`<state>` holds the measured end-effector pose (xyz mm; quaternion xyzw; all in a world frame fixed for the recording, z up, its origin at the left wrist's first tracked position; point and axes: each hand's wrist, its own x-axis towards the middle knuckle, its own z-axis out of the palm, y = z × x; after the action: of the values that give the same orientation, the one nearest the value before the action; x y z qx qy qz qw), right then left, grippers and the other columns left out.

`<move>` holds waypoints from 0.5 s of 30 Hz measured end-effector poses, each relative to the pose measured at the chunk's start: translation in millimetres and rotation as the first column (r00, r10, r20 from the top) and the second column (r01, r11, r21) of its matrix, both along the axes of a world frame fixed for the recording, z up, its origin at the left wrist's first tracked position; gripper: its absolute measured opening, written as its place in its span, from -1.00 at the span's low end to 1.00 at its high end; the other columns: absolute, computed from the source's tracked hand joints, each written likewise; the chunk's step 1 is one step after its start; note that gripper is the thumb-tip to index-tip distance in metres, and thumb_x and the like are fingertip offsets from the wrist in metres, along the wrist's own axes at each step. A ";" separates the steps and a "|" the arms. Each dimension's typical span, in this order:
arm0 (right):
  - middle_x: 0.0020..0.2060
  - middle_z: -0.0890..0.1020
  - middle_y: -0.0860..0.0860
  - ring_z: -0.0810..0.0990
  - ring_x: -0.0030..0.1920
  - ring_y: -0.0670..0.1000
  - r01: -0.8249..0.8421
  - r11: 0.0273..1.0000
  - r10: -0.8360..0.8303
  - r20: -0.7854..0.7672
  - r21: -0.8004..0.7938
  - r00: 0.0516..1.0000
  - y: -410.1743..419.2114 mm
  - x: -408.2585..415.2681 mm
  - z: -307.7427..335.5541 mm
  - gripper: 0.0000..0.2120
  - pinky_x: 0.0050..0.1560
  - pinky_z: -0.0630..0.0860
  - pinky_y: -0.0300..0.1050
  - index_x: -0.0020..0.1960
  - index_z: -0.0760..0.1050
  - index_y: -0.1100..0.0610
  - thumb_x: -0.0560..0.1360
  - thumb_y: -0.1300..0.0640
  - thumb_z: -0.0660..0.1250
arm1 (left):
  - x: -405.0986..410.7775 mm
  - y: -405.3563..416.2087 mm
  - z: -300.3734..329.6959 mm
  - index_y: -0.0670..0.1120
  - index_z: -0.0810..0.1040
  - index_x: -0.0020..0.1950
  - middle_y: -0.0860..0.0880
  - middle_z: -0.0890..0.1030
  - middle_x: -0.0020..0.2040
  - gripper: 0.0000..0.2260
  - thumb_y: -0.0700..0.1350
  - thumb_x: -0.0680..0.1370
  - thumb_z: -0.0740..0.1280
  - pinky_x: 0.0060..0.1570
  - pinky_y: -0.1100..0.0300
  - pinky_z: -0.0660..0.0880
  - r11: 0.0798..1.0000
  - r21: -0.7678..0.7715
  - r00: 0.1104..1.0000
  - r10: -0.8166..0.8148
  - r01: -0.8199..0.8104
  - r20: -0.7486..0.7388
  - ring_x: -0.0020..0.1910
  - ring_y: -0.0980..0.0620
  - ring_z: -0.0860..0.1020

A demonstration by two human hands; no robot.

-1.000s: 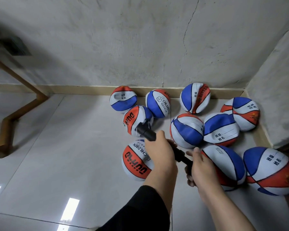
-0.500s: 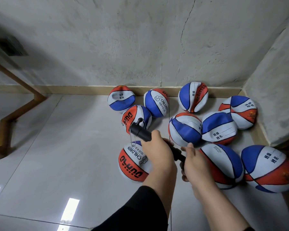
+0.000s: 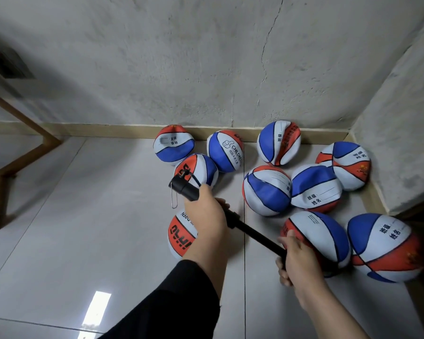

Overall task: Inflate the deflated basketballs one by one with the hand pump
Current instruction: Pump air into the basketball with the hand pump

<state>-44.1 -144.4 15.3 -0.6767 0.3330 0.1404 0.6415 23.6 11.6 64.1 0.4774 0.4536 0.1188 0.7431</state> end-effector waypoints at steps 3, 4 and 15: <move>-0.51 0.40 0.09 0.24 -0.60 -0.01 0.002 1.000 -0.002 -0.019 0.003 1.000 7.4 1.5 2.2 -0.67 -0.50 0.18 -0.22 0.05 0.53 0.06 0.74 -0.06 0.05 | -6.0 -11.6 1.0 -0.31 0.48 0.22 -0.21 0.53 -0.32 -0.66 -0.12 0.55 0.22 -0.50 0.11 0.50 0.999 -0.002 0.999 -0.035 0.035 -0.018 -0.45 -0.11 0.51; -0.51 0.40 0.09 0.25 -0.60 -0.01 0.002 1.000 -0.002 -0.019 0.010 1.000 11.9 3.0 3.7 -0.67 -0.50 0.18 -0.23 0.04 0.52 0.06 0.74 -0.05 0.04 | -8.1 -17.2 2.7 -0.32 0.48 0.23 -0.21 0.52 -0.32 -0.66 -0.13 0.55 0.22 -0.53 0.16 0.46 0.999 -0.007 0.999 -0.044 0.044 -0.016 -0.43 -0.12 0.50; -0.38 0.54 0.09 0.44 -0.45 0.06 -0.073 0.997 0.078 0.140 -0.038 0.987 36.3 22.5 33.8 -0.58 -0.46 0.39 -0.13 0.01 0.60 0.00 0.72 -0.14 0.02 | -12.6 -43.8 15.7 -0.13 0.45 0.01 -0.14 0.50 -0.38 -0.93 -0.16 0.55 0.26 -0.41 0.13 0.45 0.995 -0.062 0.996 -0.075 0.078 0.044 -0.49 -0.03 0.47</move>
<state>-21.6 -108.1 49.1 -0.7074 0.2630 0.1110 0.6466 11.0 -32.2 79.8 0.4680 0.4228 0.0858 0.7713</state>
